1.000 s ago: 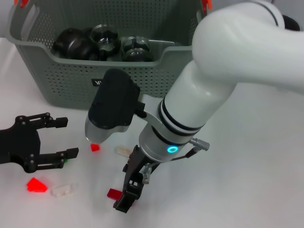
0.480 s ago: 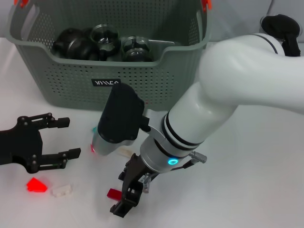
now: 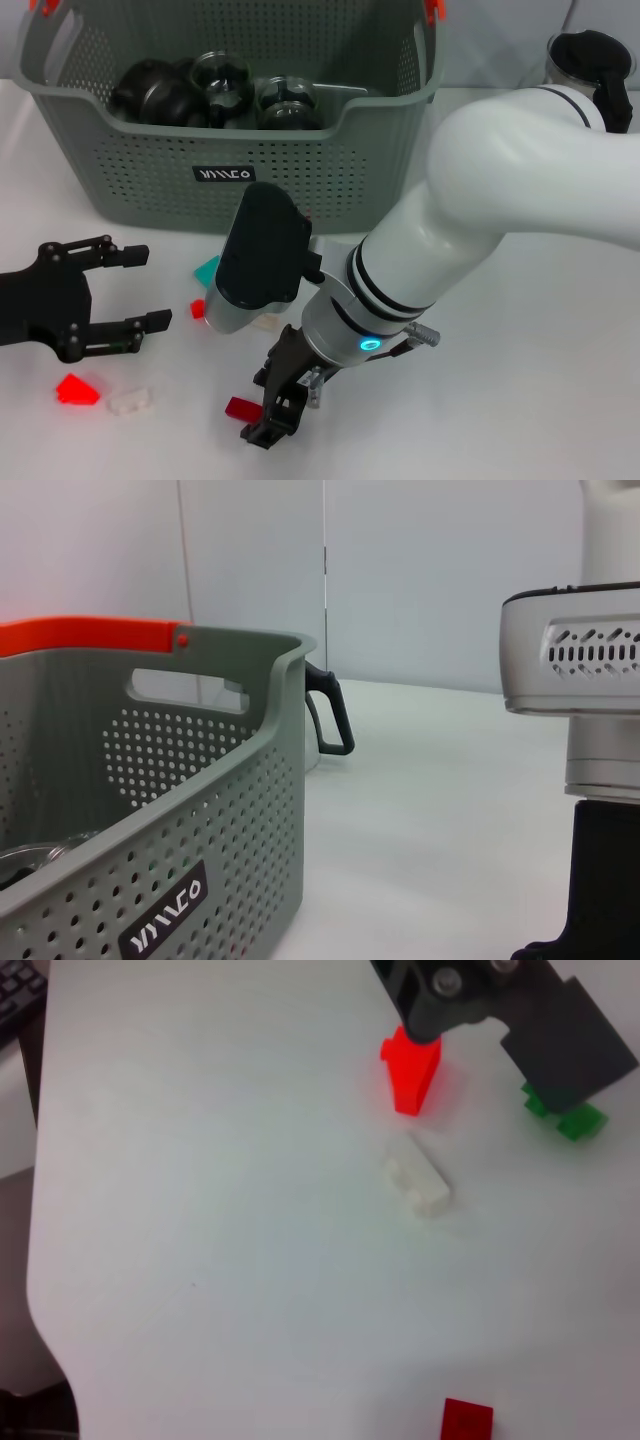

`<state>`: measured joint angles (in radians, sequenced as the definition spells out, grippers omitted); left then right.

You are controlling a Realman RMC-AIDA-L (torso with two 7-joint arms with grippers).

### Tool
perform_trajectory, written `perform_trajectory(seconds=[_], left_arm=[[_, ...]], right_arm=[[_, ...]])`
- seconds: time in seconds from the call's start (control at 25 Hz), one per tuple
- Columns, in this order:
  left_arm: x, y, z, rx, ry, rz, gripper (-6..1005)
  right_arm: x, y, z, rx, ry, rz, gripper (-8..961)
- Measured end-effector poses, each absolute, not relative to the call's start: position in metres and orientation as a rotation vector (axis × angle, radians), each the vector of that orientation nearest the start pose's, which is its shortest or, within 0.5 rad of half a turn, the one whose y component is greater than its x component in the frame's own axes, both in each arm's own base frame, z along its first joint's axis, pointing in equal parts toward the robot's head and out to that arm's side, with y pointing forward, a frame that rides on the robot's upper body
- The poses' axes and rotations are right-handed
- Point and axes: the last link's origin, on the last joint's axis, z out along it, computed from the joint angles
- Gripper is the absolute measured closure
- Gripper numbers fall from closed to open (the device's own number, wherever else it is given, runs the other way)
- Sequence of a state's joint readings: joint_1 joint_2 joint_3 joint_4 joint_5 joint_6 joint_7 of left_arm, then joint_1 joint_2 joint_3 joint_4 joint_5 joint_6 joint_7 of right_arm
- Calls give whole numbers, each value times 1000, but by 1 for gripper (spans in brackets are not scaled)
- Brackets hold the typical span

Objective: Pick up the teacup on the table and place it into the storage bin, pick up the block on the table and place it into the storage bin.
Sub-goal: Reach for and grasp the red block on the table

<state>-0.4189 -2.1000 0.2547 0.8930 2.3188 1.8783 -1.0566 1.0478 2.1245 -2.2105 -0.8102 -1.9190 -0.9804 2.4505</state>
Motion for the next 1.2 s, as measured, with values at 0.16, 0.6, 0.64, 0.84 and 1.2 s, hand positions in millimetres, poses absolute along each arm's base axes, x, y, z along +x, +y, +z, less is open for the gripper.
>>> perform_trajectory(seconds=[0.16,0.6,0.64,0.84,1.2], left_arm=[[-315,266,59,-2672,-319,-548,214],[-315,267,58,-2663,-322,-556,214],[-315,267,58,-2662,-323,-558,214],[-315,267,57,-2662,-317,-560,215],[-315,267,57,-2659,-317,-560,215]], right_arm=[[86,307,-184,-3116,279,-513,312],[89,306,-184,-3127,235,-527,432],[89,306,-184,-3128,232,-528,432],[90,306,-184,-3131,220,-533,434],[89,303,-183,-3150,184,-579,508]])
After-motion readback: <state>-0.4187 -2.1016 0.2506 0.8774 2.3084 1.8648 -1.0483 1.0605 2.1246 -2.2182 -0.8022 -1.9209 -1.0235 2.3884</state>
